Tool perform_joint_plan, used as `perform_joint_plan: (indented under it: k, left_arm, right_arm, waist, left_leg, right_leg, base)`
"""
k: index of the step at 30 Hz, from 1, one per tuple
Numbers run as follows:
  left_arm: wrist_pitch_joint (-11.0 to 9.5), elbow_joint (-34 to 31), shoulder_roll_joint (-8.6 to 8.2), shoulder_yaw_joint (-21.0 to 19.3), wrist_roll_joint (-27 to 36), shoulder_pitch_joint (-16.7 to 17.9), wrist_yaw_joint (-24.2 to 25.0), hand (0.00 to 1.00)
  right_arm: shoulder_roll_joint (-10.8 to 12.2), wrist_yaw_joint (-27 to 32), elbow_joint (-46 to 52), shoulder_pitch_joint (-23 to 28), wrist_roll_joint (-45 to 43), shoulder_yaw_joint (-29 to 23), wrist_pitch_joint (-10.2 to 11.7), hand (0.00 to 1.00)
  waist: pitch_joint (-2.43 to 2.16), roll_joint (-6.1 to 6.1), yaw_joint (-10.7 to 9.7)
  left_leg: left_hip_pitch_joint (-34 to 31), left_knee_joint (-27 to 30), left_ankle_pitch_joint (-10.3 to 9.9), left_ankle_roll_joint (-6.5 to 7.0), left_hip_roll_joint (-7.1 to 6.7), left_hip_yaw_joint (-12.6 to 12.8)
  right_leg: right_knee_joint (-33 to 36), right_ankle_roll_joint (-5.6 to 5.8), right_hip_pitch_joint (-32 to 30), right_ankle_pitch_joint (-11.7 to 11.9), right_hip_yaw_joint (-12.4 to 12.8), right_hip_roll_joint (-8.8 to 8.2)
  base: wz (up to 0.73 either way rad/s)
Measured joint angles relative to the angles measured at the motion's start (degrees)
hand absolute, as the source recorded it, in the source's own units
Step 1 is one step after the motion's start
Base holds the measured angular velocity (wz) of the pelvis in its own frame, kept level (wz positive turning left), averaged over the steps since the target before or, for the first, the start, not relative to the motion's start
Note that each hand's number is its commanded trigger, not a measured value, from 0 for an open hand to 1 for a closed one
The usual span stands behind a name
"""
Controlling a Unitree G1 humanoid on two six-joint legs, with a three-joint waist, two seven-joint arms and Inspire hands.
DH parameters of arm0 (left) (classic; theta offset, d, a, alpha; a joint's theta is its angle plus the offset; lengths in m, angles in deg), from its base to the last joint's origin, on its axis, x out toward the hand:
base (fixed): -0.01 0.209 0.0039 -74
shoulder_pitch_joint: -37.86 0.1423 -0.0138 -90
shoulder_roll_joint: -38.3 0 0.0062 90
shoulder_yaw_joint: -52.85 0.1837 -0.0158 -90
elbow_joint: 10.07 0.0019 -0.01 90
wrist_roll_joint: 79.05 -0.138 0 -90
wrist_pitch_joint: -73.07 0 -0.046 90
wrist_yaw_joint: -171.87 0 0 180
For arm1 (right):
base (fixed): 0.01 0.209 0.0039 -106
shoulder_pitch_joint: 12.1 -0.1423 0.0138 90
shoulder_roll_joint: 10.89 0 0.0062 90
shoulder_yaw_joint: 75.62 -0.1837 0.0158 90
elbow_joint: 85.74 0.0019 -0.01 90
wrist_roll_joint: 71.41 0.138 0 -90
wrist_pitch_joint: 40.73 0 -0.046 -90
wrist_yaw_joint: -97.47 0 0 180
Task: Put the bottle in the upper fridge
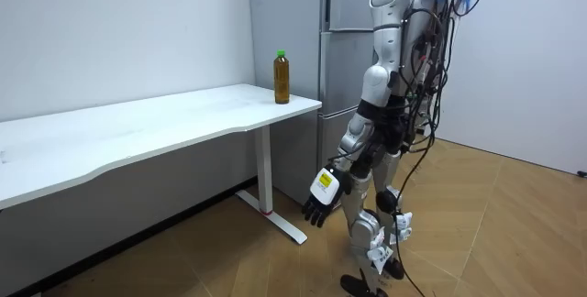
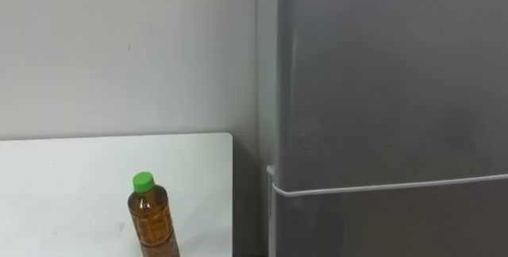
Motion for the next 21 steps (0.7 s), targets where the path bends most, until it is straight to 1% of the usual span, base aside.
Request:
perform_joint_plan:
  k: [4,10,13,17,20,21]
  left_arm:
    - [0.0,0.1,0.0,0.0,-0.1,0.7,0.0,0.0]
    - [0.1,0.2,0.01,0.0,0.4,0.7,-0.1,0.0]
    - [0.2,0.2,0.14,0.9,3.7,0.6,-0.1,0.0]
    - [0.2,0.1,0.28,1.2,8.9,0.7,-0.1,0.0]
    - [0.2,-0.2,0.46,0.4,13.2,0.5,-0.3,0.0]
    - [0.1,-0.8,0.46,-0.6,15.4,0.3,-0.5,0.0]
  right_arm:
    - [-0.2,-0.1,-0.1,0.1,-0.4,0.2,0.0,0.0]
    - [-0.2,-0.1,-0.7,-0.2,-0.4,0.3,-0.1,0.0]
    - [-0.2,0.1,-0.7,-0.2,-0.4,0.6,-0.1,0.0]
    - [-0.2,0.8,-0.8,-0.7,-0.5,0.6,-1.1,0.0]
    - [-0.3,1.1,-0.5,-0.7,-0.5,0.6,-1.3,0.0]
    - [-0.3,1.3,-0.1,-0.6,-0.6,0.6,-1.3,0.0]
  waist:
    - [0.0,0.09,0.2]
    - [0.02,0.15,0.1]
    - [0.03,0.16,0.1]
    - [0.05,0.12,0.0]
    - [0.06,0.16,0.2]
    - [0.11,0.2,0.5]
  left_leg:
    - [0.0,0.0,0.0,0.0,-0.09,-0.1]
    - [0.0,-0.1,0.0,0.0,-0.46,0.0]
    - [0.0,-0.1,0.0,0.01,-0.49,-0.1]
    - [0.0,-0.2,0.0,0.01,-0.54,0.0]
    - [0.0,-0.1,0.0,0.01,-0.55,0.0]
    - [0.0,-0.1,0.0,0.01,-0.56,0.0]
  right_leg:
    - [0.0,0.0,0.1,0.0,0.0,-0.01]
    - [0.0,0.01,0.2,0.0,0.0,-0.01]
    - [-0.1,0.05,0.2,0.0,0.1,-0.02]
    - [0.0,0.06,0.1,0.0,0.0,-0.03]
    - [0.2,0.07,0.2,-0.1,0.0,-0.06]
    - [0.1,0.08,0.2,-0.1,0.1,-0.06]
  base:
    - [0.0]
    - [0.0]
    - [0.0]
    - [0.0]
    - [0.0]
    - [0.0]
